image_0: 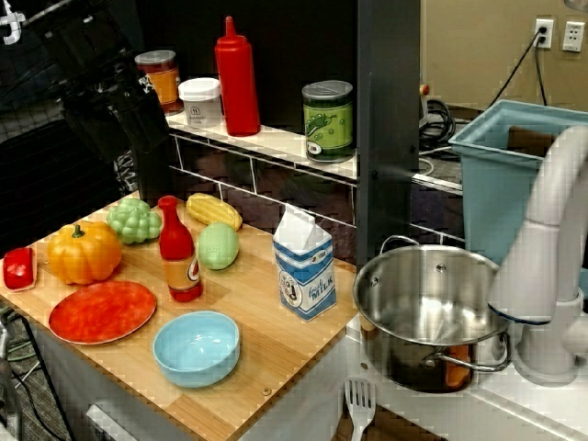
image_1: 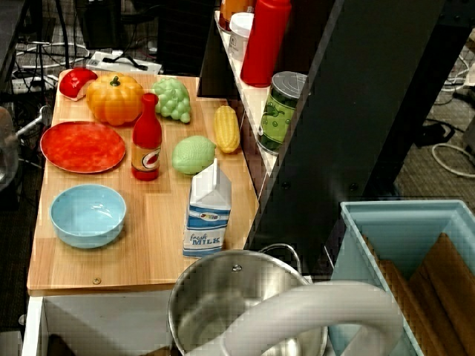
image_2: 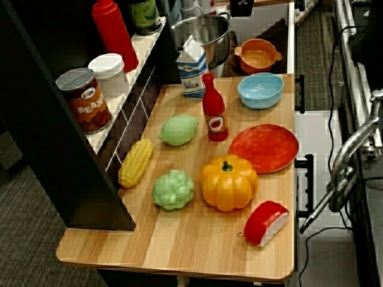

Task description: Lift bowl

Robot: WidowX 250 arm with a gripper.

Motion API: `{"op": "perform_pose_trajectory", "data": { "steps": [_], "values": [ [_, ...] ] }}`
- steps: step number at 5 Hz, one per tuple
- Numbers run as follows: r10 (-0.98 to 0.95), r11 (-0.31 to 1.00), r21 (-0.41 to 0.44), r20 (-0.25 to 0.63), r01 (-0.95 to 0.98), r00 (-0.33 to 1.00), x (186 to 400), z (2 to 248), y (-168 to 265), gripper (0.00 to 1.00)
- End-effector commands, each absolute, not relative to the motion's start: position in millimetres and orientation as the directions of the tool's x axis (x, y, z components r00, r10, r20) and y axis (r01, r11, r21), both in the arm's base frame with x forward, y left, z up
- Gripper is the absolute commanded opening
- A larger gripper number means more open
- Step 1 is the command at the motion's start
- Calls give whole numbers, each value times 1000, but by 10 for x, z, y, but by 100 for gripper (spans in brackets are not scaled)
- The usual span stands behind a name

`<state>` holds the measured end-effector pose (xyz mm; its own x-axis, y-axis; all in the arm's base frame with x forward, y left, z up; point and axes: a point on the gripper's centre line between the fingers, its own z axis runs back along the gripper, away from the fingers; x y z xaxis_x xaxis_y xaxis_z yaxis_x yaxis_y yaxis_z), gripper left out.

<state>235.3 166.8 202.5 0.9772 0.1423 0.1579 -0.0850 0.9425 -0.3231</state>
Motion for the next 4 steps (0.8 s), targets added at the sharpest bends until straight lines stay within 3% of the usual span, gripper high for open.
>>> {"op": "perform_pose_trajectory", "data": {
  "steps": [1,4],
  "values": [
    [142,943,-323,158,-85,977,2353,2025,1668,100],
    [-46,984,-157,217,82,975,2080,1418,1337,100]
  ]
}}
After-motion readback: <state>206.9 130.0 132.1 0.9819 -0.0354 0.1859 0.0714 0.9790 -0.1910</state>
